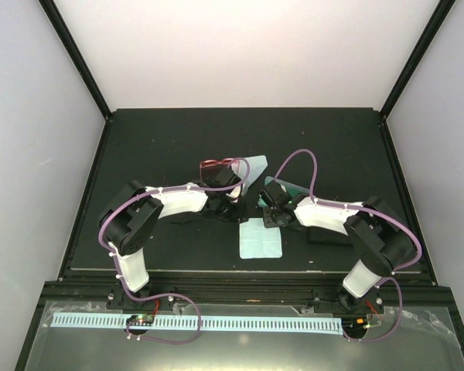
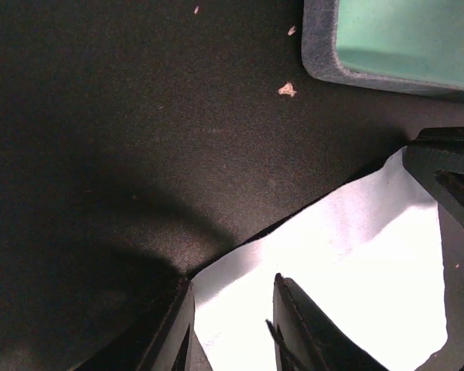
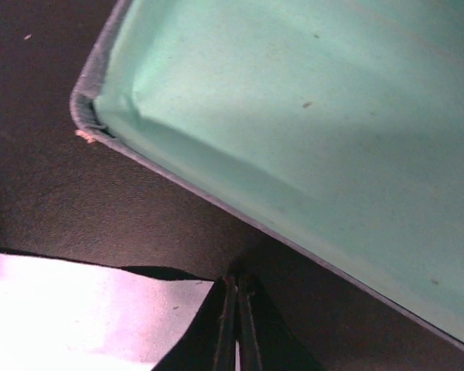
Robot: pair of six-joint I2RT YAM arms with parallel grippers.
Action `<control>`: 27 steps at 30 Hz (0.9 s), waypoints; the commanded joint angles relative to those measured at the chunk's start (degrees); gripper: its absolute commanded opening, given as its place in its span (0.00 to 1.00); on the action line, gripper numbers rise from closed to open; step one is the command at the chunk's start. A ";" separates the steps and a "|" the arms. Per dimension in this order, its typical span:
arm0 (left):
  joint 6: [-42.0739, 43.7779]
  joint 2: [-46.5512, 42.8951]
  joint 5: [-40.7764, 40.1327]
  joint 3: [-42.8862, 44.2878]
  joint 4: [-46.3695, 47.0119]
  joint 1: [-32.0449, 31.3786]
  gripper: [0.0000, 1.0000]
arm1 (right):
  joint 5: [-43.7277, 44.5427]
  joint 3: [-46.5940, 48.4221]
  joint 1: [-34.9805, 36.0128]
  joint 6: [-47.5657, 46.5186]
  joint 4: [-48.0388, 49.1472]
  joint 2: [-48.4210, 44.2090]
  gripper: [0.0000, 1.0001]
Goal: Organize the sunglasses
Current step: Fold the glasses cleaning cloth at the center of the board.
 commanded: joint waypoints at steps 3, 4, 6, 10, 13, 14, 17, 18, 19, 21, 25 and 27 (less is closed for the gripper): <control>-0.12 2.23 -2.27 0.17 -3.53 -0.48 0.25 | -4.02 -0.96 -0.40 -2.03 -0.93 2.96 0.01; 0.07 2.00 -2.26 0.10 -3.71 -0.52 0.25 | -4.41 -0.94 -0.40 -2.29 -0.91 2.88 0.01; 0.80 2.20 -2.11 0.36 -4.61 -0.49 0.26 | -4.10 -0.80 -0.39 -2.63 -1.71 2.46 0.01; 2.24 2.50 -2.16 0.57 -5.49 -0.57 0.26 | -3.37 -0.36 -0.35 -4.98 -3.41 1.33 0.01; 2.87 2.88 -2.96 0.78 -6.02 -0.68 0.20 | -3.81 -0.23 -0.38 -7.55 -4.10 0.60 0.01; 3.16 3.16 -2.94 0.87 -6.11 -0.67 0.19 | -4.59 -0.16 -0.35 -8.56 -4.11 0.54 0.01; 3.59 3.91 -2.85 1.35 -6.53 -0.96 0.15 | -6.89 -0.08 -0.34 -10.65 -3.62 0.53 0.01; 3.72 3.98 -2.79 1.29 -6.57 -1.08 0.15 | -7.51 0.06 -0.38 -10.95 -3.62 0.53 0.01; 3.76 4.03 -2.69 1.27 -6.52 -1.22 0.14 | -7.79 0.05 -0.34 -11.12 -3.68 0.50 0.01; 3.93 4.11 -2.51 1.27 -6.55 -1.45 0.13 | -8.28 0.19 -0.42 -11.17 -3.71 0.26 0.01; 4.13 4.24 -2.48 1.44 -6.71 -1.77 0.11 | -8.47 0.29 -0.35 -11.12 -3.65 -0.16 0.01; 4.05 4.05 -3.01 1.32 -6.84 -1.73 0.08 | -8.17 0.27 -0.39 -10.64 -3.69 -0.24 0.01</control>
